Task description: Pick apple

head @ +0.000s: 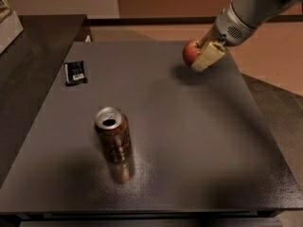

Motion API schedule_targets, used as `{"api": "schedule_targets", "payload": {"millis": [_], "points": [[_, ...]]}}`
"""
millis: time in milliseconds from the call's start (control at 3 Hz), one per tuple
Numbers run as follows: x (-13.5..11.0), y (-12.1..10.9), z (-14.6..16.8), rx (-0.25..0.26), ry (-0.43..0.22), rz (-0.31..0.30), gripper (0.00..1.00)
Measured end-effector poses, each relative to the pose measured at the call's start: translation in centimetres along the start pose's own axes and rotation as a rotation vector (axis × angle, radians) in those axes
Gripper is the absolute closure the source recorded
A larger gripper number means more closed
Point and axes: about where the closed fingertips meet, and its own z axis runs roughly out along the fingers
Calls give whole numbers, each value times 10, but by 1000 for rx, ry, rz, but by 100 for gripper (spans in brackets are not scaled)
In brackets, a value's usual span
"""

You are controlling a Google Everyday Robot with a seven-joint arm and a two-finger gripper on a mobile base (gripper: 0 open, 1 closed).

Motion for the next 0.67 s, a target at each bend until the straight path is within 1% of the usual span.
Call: {"api": "schedule_targets", "payload": {"millis": [667], "points": [[-41,13,-52,-42,-83,-95,100]]}}
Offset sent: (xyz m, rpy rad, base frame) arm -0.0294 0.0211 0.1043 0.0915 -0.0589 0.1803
